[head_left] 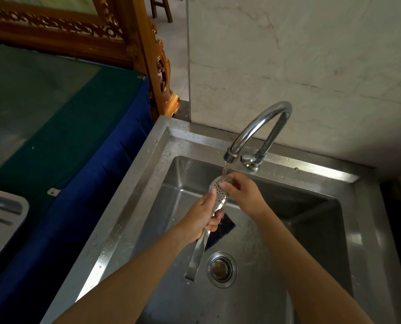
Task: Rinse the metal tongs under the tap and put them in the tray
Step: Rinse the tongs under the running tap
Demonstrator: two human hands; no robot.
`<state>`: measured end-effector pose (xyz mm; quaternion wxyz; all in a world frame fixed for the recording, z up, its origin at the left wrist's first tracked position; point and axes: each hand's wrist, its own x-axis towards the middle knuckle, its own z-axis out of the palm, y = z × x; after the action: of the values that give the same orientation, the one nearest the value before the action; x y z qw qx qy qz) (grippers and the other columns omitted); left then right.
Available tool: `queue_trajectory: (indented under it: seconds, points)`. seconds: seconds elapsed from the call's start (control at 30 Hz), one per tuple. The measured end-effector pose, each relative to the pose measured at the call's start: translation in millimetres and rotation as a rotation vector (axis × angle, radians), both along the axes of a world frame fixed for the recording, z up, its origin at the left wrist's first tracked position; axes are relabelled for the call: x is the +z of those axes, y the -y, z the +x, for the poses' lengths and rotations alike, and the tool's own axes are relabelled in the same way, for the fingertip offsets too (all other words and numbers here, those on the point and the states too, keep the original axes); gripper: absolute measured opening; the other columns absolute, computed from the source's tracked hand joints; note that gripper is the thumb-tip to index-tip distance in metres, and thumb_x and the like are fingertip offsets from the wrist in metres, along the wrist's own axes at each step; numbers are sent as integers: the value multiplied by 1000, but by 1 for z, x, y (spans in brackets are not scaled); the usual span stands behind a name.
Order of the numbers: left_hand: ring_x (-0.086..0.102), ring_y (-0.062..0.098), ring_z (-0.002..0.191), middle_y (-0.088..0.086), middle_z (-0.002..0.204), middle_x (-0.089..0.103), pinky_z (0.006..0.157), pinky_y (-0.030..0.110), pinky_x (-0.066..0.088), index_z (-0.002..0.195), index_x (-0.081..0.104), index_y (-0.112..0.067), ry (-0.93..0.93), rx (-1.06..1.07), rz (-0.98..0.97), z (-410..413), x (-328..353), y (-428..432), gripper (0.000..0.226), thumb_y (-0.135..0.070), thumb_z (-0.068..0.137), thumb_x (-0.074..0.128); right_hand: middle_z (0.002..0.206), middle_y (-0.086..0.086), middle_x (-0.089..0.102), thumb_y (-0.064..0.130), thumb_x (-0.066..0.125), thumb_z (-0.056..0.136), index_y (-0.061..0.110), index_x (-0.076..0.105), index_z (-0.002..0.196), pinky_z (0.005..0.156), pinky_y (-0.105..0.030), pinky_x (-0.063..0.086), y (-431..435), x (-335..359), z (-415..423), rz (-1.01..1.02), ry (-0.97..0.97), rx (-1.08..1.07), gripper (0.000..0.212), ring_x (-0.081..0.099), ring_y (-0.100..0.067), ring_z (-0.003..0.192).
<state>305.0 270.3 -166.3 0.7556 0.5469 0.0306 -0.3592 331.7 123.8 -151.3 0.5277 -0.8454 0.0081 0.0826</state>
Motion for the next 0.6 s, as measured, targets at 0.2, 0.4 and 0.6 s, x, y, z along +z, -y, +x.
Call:
queue_trajectory:
  seconds: [0.2, 0.4, 0.6]
  points:
    - [30, 3, 32, -7, 48, 47, 31, 15, 23, 95, 49, -10, -13, 19, 65, -8, 3, 0, 50, -54, 94, 25, 75, -4, 59, 25, 54, 92, 4, 60, 83, 68, -20, 49, -1, -3, -7, 136, -69, -84, 23, 55, -13, 68]
    - [28, 4, 30, -6, 44, 45, 31, 14, 22, 88, 51, -11, 6, 28, 143, -9, 6, 2, 55, -57, 93, 21, 76, -3, 57, 12, 58, 88, 14, 47, 70, 63, -19, 52, -8, -6, -18, 738, -262, -144, 21, 58, -10, 67]
    - [27, 5, 30, -4, 46, 42, 32, 15, 21, 90, 49, -9, 3, 33, 211, -10, 5, 0, 56, -56, 94, 20, 56, 3, 50, 28, 53, 92, 13, 53, 64, 56, -21, 44, -1, -3, -14, 368, -155, -141, 31, 45, -4, 48]
